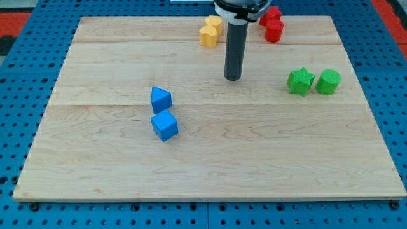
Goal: Push the blue cube towards center left
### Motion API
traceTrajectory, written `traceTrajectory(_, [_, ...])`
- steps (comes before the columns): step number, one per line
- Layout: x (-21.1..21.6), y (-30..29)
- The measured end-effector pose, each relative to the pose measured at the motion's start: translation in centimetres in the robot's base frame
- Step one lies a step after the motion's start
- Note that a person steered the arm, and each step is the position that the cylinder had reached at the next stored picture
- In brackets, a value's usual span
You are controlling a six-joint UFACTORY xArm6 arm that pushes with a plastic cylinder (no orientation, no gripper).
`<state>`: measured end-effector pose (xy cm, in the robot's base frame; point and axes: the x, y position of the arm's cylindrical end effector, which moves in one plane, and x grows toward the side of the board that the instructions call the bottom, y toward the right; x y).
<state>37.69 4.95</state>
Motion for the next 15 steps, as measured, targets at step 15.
traceTrajectory(15, [9.8,-2.3])
